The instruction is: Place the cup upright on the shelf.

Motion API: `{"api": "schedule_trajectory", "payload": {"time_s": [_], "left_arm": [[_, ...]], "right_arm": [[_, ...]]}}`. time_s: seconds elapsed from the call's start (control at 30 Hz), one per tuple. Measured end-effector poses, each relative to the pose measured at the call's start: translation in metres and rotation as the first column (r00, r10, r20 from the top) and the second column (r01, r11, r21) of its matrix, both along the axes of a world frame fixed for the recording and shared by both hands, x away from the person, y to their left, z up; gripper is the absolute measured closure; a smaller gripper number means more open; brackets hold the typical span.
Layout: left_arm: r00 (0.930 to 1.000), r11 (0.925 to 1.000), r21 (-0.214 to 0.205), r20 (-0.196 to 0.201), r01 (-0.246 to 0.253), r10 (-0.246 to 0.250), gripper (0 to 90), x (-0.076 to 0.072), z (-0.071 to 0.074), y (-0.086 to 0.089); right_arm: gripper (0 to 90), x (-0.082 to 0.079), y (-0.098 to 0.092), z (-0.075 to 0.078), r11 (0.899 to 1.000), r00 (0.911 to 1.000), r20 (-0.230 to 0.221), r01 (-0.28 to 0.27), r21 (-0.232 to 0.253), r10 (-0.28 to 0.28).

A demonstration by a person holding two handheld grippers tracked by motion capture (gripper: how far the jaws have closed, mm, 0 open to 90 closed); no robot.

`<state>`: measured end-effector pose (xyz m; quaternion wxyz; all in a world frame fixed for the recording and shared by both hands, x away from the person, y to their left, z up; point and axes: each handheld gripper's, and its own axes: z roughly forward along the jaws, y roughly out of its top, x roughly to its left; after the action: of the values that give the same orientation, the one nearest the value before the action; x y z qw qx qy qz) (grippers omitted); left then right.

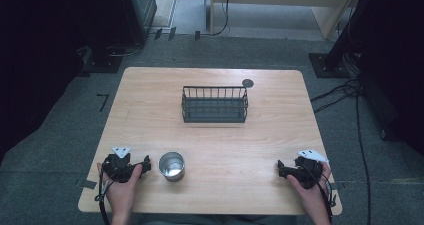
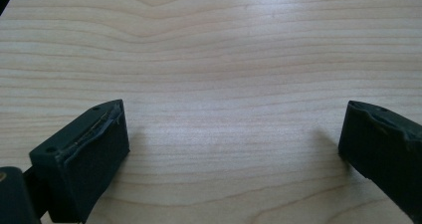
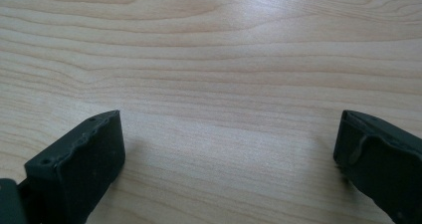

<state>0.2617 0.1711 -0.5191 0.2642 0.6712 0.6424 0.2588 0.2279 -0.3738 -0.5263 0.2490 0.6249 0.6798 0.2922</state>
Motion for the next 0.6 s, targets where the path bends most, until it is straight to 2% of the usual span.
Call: {"api": "schedule_trajectory", "payload": {"time_s": [0.1, 0.27, 0.6], "left_arm": [[0.9999, 0.9999, 0.008, 0.004, -0.015, 0.015, 0.0, -0.002, 0.001, 0.003], [0.9991, 0.9998, -0.019, 0.043, 0.007, -0.006, 0.0, -0.007, 0.008, 0.003], [0.9965, 0.9975, -0.061, 0.077, 0.036, -0.031, 0.0, -0.011, 0.03, -0.002]], "right_arm": [[0.0, 0.0, 0.0, 0.0, 1.0, 1.0, 0.0, 0.0, 0.0, 0.0], [0.0, 0.0, 0.0, 0.0, 1.0, 1.0, 0.0, 0.0, 0.001, 0.0], [0.0, 0.0, 0.0, 0.0, 1.0, 1.0, 0.0, 0.0, 0.001, 0.0]]}}
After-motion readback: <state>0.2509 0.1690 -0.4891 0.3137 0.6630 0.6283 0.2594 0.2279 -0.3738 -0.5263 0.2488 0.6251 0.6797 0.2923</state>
